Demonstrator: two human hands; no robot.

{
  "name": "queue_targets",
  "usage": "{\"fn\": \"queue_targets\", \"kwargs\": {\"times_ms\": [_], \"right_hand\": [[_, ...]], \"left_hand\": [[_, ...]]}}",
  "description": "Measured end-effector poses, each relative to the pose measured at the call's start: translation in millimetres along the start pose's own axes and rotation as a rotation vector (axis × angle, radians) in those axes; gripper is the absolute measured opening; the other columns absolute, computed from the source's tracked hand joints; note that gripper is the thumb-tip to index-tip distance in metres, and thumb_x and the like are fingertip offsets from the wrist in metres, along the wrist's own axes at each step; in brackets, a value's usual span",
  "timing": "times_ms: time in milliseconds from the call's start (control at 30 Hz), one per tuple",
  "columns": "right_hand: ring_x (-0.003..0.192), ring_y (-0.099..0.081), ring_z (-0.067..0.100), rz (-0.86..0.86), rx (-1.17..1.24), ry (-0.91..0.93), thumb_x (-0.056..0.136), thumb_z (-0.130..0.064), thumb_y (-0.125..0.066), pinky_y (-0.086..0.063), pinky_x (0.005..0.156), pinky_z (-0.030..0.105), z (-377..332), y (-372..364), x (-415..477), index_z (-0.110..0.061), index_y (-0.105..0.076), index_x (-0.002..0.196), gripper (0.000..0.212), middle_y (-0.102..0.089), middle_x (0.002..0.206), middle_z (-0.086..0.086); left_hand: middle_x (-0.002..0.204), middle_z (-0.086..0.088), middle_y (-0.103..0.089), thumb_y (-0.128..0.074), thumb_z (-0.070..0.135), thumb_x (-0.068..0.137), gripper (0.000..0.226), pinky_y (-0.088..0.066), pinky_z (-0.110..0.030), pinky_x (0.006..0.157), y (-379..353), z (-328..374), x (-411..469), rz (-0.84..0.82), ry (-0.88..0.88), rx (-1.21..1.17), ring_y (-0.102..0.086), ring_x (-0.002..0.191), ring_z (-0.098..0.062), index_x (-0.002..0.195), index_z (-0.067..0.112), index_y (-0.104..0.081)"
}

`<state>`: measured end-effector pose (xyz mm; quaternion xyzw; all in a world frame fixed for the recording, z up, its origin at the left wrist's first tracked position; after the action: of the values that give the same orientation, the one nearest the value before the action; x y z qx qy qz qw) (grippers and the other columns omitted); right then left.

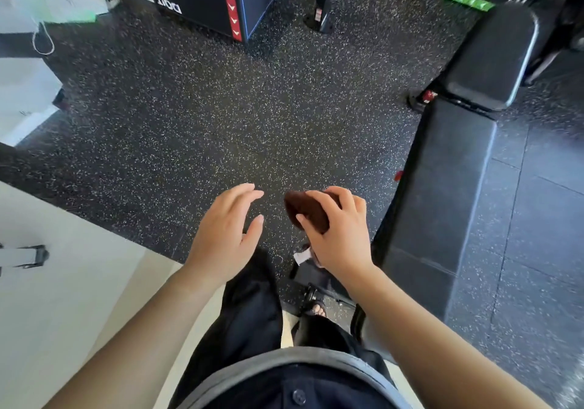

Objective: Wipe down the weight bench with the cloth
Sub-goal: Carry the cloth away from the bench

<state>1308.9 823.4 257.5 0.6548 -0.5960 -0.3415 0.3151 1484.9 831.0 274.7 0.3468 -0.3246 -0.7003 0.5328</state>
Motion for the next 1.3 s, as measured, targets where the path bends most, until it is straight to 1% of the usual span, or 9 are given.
{"fn": "queue_targets", "kwargs": {"times_ms": [133, 300, 467, 567, 733, 867, 1067, 1200, 1300], "right_hand": [[0.113, -0.037, 0.028, -0.028, -0.023, -0.017, 0.086, -0.039, -0.063, -0.04, 0.083, 0.034, -32.0, -7.9, 57.9, -0.03, -0.058, 0.121, 0.037, -0.049, 0.124, 0.0], [0.112, -0.038, 0.027, 0.044, -0.011, -0.016, 0.086, -0.038, -0.064, -0.038, 0.081, 0.031, -74.1, -2.8, 131.2, -0.028, -0.058, 0.121, 0.037, -0.05, 0.124, 0.0], [0.113, -0.038, 0.027, 0.111, 0.0, -0.05, 0.086, -0.039, -0.063, -0.033, 0.082, 0.027, -79.3, 17.4, 190.8, -0.029, -0.058, 0.121, 0.037, -0.05, 0.125, -0.001], [0.112, -0.039, 0.028, 0.159, -0.011, -0.086, 0.086, -0.039, -0.063, -0.036, 0.082, 0.029, -61.6, 35.7, 226.8, -0.027, -0.058, 0.121, 0.037, -0.05, 0.124, 0.0], [0.112, -0.039, 0.029, 0.235, 0.007, -0.179, 0.086, -0.039, -0.063, -0.037, 0.087, 0.033, -4.4, 71.6, 301.1, -0.026, -0.058, 0.121, 0.037, -0.05, 0.125, 0.001], [0.111, -0.039, 0.029, 0.236, 0.005, -0.202, 0.086, -0.039, -0.063, -0.04, 0.089, 0.038, 43.6, 111.8, 380.0, -0.027, -0.057, 0.121, 0.037, -0.049, 0.124, 0.001], [0.11, -0.039, 0.029, 0.262, -0.041, -0.223, 0.086, -0.037, -0.064, -0.037, 0.082, 0.033, 101.5, 188.0, 477.4, -0.027, -0.057, 0.12, 0.036, -0.05, 0.124, 0.001], [0.112, -0.039, 0.029, 0.283, -0.026, -0.253, 0.087, -0.037, -0.063, -0.035, 0.082, 0.032, 124.7, 214.0, 538.2, -0.027, -0.057, 0.121, 0.036, -0.048, 0.125, 0.002], [0.114, -0.038, 0.029, 0.291, -0.011, -0.263, 0.087, -0.038, -0.062, -0.035, 0.081, 0.031, 138.2, 222.1, 593.1, -0.027, -0.056, 0.122, 0.037, -0.048, 0.125, 0.002]], "left_hand": [[0.137, -0.004, -0.046, -0.033, 0.038, 0.09, 0.048, -0.028, -0.034, 0.108, 37.6, -30.4, 53.9, -0.057, -0.055, 0.051, -0.037, 0.127, -0.018, 0.128, 0.013, -0.05], [0.137, -0.004, -0.046, -0.032, 0.038, 0.09, 0.048, -0.029, -0.038, 0.109, 90.2, -54.8, 125.1, -0.057, -0.102, 0.086, -0.038, 0.128, -0.02, 0.128, 0.013, -0.049], [0.14, -0.002, -0.042, -0.044, 0.026, 0.094, 0.038, -0.022, -0.031, 0.109, 113.1, -47.7, 189.8, -0.036, -0.141, 0.047, -0.032, 0.131, -0.016, 0.13, 0.014, -0.047], [0.142, -0.001, -0.04, -0.045, 0.025, 0.095, 0.038, -0.021, -0.031, 0.111, 109.4, -32.1, 239.5, -0.072, -0.2, 0.054, -0.031, 0.132, -0.015, 0.132, 0.016, -0.045], [0.143, 0.003, -0.037, -0.043, 0.028, 0.095, 0.038, -0.015, -0.023, 0.106, 95.4, 9.6, 346.3, -0.113, -0.267, 0.058, -0.027, 0.132, -0.01, 0.132, 0.019, -0.044], [0.143, 0.004, -0.037, -0.042, 0.028, 0.095, 0.038, -0.018, -0.028, 0.11, 83.1, 50.8, 442.0, -0.13, -0.284, 0.064, -0.027, 0.133, -0.011, 0.132, 0.02, -0.044], [0.141, 0.001, -0.04, -0.045, 0.026, 0.095, 0.038, -0.016, -0.024, 0.108, 75.8, 120.9, 561.3, -0.133, -0.327, 0.028, -0.029, 0.132, -0.013, 0.131, 0.018, -0.046], [0.141, 0.001, -0.04, -0.041, 0.03, 0.094, 0.039, -0.014, -0.021, 0.106, 76.0, 140.7, 628.5, -0.149, -0.333, 0.008, -0.029, 0.131, -0.011, 0.131, 0.018, -0.046], [0.142, 0.001, -0.039, -0.044, 0.026, 0.095, 0.037, -0.013, -0.021, 0.106, 76.4, 145.0, 685.3, -0.155, -0.338, 0.014, -0.027, 0.132, -0.011, 0.131, 0.017, -0.046]]}}
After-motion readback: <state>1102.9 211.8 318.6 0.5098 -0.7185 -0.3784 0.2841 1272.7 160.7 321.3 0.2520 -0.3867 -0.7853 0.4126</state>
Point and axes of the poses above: each hand's wrist, its own x-axis towards the middle knuckle, its own y-axis out of the back of the hand, z = x × y, the point moved 8 cm from there along x, towards the middle knuckle
